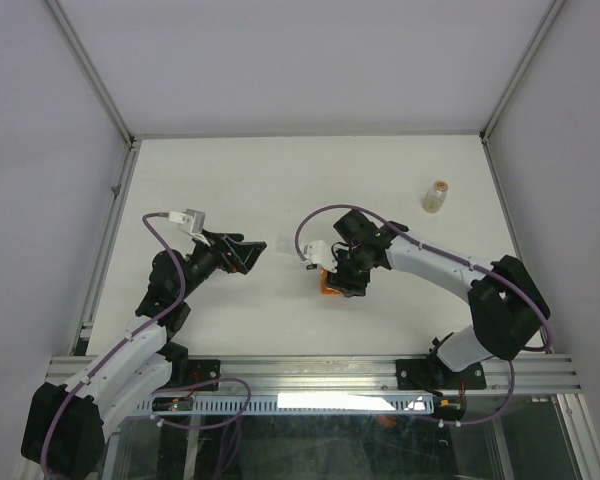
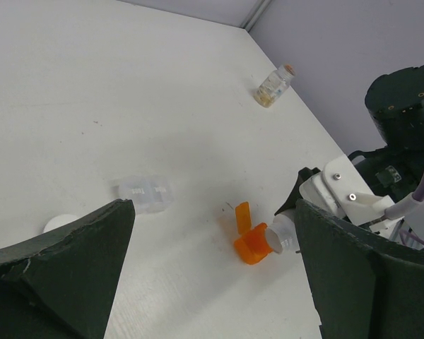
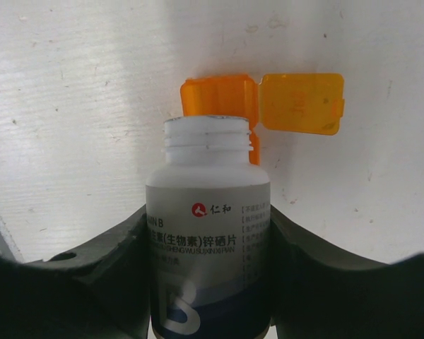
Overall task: Sort the pills into containers
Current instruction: Pour the pill into the pill container.
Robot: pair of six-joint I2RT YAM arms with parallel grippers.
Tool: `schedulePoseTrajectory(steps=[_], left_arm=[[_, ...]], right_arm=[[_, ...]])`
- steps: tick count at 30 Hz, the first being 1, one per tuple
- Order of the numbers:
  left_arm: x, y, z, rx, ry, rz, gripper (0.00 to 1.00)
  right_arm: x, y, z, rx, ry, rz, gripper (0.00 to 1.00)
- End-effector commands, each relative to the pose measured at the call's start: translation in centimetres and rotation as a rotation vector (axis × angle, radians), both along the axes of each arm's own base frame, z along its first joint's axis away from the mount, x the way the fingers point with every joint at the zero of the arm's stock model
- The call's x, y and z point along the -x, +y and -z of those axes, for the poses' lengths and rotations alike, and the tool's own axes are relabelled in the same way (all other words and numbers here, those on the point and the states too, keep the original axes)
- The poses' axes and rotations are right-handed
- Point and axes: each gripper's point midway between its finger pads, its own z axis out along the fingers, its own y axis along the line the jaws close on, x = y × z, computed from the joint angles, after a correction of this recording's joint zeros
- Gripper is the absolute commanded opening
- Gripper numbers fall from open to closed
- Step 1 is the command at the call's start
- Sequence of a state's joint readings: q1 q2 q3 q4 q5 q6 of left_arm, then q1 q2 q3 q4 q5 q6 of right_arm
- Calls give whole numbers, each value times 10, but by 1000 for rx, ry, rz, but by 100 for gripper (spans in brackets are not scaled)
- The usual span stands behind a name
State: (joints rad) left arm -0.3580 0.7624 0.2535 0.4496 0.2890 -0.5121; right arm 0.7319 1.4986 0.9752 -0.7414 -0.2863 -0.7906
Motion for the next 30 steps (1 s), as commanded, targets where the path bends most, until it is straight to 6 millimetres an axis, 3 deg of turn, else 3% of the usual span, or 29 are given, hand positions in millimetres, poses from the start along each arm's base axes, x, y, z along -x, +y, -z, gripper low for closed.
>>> schedulePoseTrajectory(steps=[1,3,4,5,7,8,10,13,15,17,20,22,23,25,27,30], left_arm=[[-3,-1,-23,8,-82,9,99],[-3,-1,-24,7,-82,8,99],[-4,-1,-24,11,-83,6,99],[-4,-1,-24,10,-82,8,99],[-3,-2,-24,5,-81,13,99],[-3,-1,-23,6,-80,10,99],[-3,-1,-24,12,-83,8,99],[-3,-1,-23,6,-82,11,99],[-3,-1,-24,12,-84,7,99],[-3,-2,-23,5,-80,13,99],[-3,-1,-24,12,-85,8,99],[-3,-1,-23,6,-81,12,99],[-3,-1,-23,7,-81,11,99],[-3,-1,-24,12,-83,9,99],[-3,-2,-23,4,-80,15,99],[-3,-1,-23,12,-82,8,99]], right_arm=[[-7,8,-11,-33,-38,-2,0],[4,12,-17,-62,7,-17,0],[-12,10,-11,-58,-82,-2,0],[-15,3,-6,-19,-96,4,0],[4,11,-15,-45,25,-18,0],[4,15,-16,-73,16,-24,0],[-14,5,-5,-33,-100,3,0],[1,16,-16,-71,5,-19,0],[-16,5,-5,-25,-98,8,0],[0,12,-12,-46,10,-13,0],[-16,5,-5,-21,-95,14,0],[1,15,-18,-58,17,-12,0],[-3,17,-18,-82,-14,-13,0],[-21,3,-2,-15,-122,12,0],[-1,10,-9,-29,20,-4,0],[-18,5,-3,-27,-99,15,0]])
